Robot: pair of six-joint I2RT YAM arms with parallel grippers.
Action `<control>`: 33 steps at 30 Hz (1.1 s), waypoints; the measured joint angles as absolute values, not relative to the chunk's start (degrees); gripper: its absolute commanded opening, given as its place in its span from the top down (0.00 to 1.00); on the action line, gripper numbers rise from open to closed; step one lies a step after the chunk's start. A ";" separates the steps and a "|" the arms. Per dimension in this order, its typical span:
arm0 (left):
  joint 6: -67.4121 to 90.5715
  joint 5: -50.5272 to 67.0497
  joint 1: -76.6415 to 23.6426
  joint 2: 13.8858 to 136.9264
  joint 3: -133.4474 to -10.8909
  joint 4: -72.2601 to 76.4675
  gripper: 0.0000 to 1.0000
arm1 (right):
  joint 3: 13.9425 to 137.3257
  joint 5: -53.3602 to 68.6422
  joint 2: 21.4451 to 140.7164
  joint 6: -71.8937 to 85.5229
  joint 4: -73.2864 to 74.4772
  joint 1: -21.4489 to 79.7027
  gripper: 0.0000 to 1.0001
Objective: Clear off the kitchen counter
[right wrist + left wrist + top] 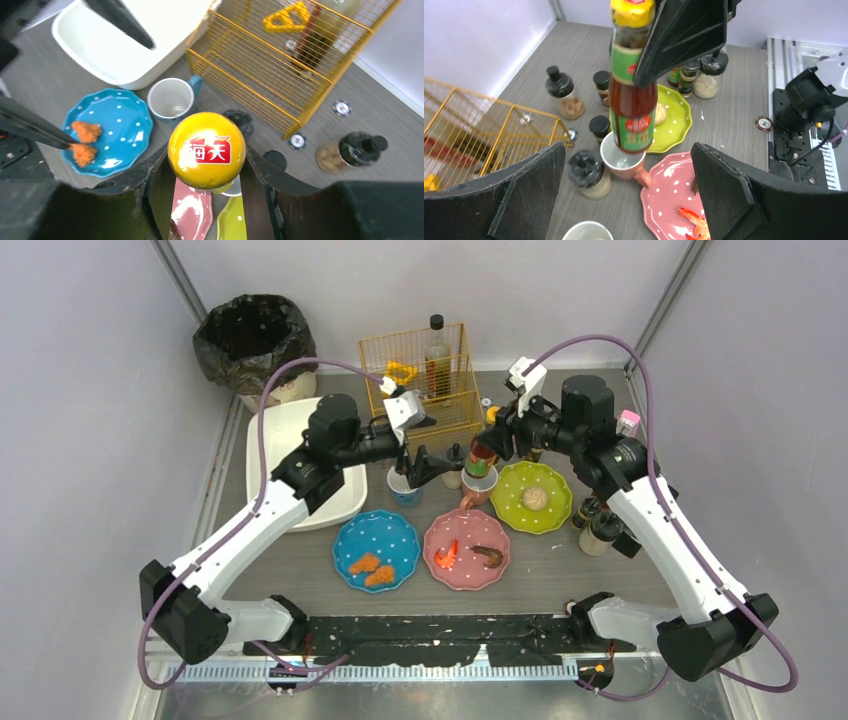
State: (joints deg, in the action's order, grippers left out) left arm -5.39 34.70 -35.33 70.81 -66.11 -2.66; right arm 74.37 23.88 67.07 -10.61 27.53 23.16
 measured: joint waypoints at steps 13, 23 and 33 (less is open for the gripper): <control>-10.13 43.88 -39.13 79.29 -70.61 0.14 0.10 | 74.37 31.66 65.19 -10.83 27.00 27.94 0.95; -8.36 46.15 -39.42 81.76 -70.61 3.97 0.46 | 74.37 33.08 65.19 -10.59 25.17 29.58 0.95; -5.96 47.79 -39.48 82.46 -70.46 7.09 1.00 | 73.91 32.01 64.27 -10.15 23.99 29.82 0.88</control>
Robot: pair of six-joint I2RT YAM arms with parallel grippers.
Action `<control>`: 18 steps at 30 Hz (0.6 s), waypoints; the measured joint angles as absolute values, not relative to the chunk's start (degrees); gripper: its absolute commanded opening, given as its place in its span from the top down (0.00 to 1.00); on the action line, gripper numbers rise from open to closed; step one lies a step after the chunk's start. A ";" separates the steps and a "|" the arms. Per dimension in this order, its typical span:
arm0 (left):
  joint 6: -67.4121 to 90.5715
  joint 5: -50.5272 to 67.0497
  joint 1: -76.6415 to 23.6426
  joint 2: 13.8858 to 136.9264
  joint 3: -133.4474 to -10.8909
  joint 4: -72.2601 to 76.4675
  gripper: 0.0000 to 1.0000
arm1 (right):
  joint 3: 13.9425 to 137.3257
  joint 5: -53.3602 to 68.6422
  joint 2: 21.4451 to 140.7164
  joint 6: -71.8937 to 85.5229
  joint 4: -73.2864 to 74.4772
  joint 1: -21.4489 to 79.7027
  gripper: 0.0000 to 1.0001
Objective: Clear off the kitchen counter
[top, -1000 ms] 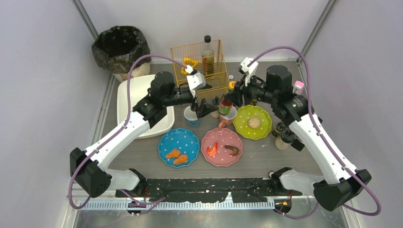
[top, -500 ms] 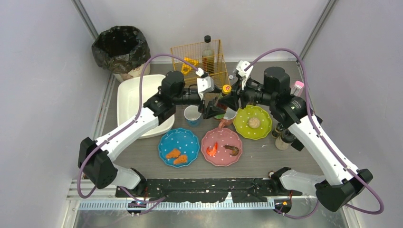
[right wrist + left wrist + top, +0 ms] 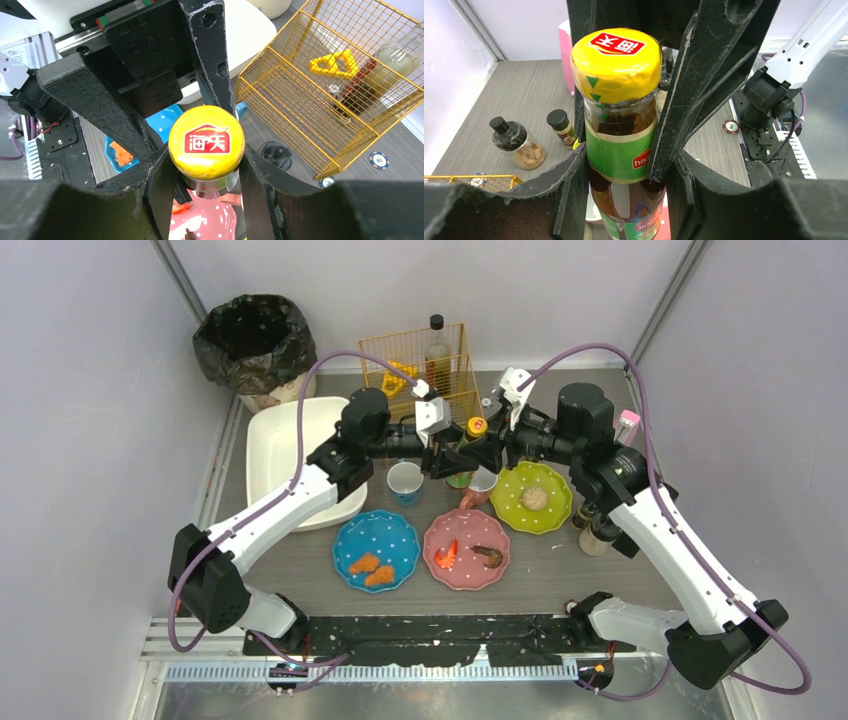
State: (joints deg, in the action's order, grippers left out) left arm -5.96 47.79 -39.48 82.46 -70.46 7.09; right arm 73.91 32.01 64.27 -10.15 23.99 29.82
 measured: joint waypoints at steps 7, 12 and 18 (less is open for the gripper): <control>-5.30 47.75 -39.31 82.46 -69.63 9.39 1.00 | 73.21 30.96 63.24 -9.58 23.79 30.00 0.50; -1.45 49.41 -38.17 82.19 -66.61 15.27 1.00 | 72.36 31.31 63.24 -8.82 22.55 30.06 0.92; 5.58 51.81 -36.58 81.80 -63.05 23.73 0.75 | 70.98 32.14 63.26 -5.82 19.18 30.17 0.95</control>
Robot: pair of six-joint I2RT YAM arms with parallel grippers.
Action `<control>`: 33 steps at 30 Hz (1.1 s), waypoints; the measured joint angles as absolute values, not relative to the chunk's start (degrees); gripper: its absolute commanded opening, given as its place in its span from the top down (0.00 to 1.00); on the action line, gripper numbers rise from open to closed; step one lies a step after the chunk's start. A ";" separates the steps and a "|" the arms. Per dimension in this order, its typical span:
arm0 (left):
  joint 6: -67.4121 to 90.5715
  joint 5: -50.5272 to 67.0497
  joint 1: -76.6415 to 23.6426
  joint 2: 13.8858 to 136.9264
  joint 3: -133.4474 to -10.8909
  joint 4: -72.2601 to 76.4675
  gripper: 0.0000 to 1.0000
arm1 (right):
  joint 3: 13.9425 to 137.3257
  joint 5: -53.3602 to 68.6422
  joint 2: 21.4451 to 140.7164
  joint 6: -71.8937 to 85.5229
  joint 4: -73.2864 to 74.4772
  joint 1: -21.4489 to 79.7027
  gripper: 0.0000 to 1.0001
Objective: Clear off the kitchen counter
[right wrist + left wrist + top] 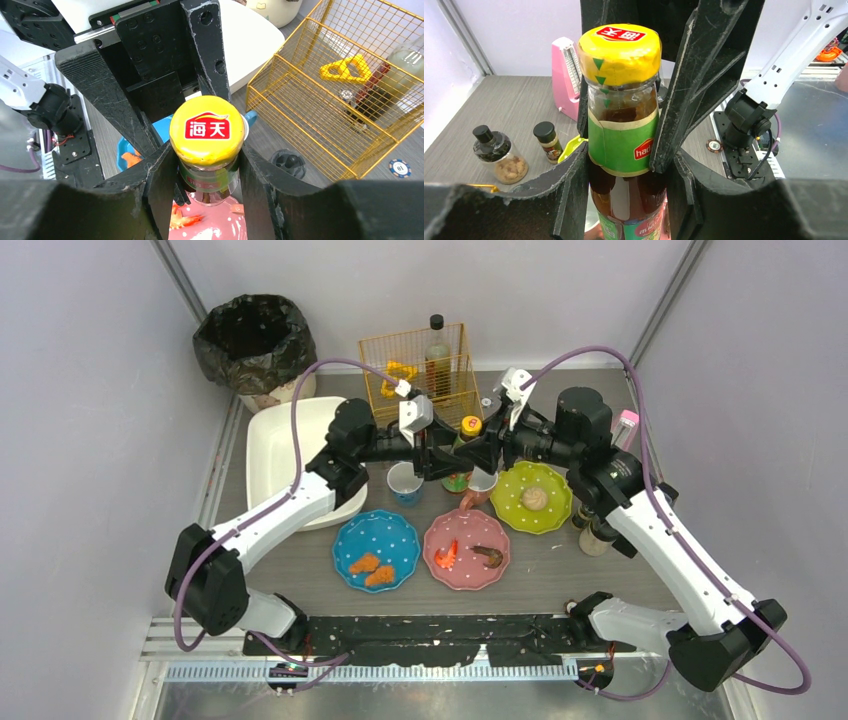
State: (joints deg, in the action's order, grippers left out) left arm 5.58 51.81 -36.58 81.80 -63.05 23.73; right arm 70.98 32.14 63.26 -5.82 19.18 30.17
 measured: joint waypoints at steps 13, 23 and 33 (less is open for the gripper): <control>7.62 52.47 -35.68 80.18 -60.99 26.52 0.25 | 70.57 35.64 63.81 -2.42 16.08 30.13 0.95; 7.75 53.63 -35.73 80.18 -60.82 26.65 0.60 | 70.57 37.54 63.81 -1.91 14.61 29.98 0.95; 10.35 53.23 -35.66 80.18 -60.27 28.56 1.00 | 70.32 37.71 63.81 -1.58 13.82 29.91 0.81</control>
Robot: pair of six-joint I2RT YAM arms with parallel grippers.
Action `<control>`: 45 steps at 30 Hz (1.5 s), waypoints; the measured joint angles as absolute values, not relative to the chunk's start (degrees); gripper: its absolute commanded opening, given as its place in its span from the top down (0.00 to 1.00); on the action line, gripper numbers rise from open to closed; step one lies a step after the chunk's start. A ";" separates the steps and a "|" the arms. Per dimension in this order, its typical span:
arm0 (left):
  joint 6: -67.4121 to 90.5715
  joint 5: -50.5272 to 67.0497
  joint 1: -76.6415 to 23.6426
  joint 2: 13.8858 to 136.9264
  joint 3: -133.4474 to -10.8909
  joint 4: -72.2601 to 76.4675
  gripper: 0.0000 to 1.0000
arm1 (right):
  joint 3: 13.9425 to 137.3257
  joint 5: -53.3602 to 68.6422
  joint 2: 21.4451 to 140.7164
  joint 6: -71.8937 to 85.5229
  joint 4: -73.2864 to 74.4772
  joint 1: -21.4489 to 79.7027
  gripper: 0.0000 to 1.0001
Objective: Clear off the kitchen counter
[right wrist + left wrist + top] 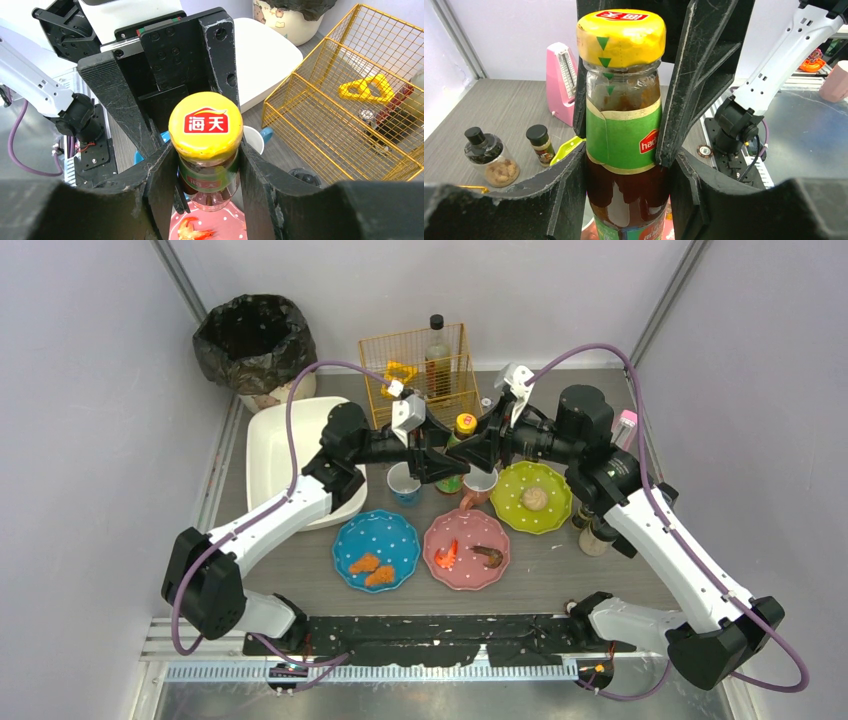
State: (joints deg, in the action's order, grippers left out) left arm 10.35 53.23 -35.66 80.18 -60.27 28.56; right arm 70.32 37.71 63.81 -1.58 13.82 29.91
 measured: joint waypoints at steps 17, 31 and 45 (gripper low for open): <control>21.34 46.94 -33.69 82.98 -58.19 30.50 1.00 | 68.93 32.38 62.13 0.38 9.43 30.09 0.23; 16.99 33.76 -28.25 83.20 -59.05 22.87 1.00 | 67.81 15.44 58.11 0.51 9.17 30.26 0.10; -2.59 5.96 -23.00 102.72 -95.66 17.43 1.00 | 58.54 -6.09 46.06 -2.48 10.72 28.64 0.00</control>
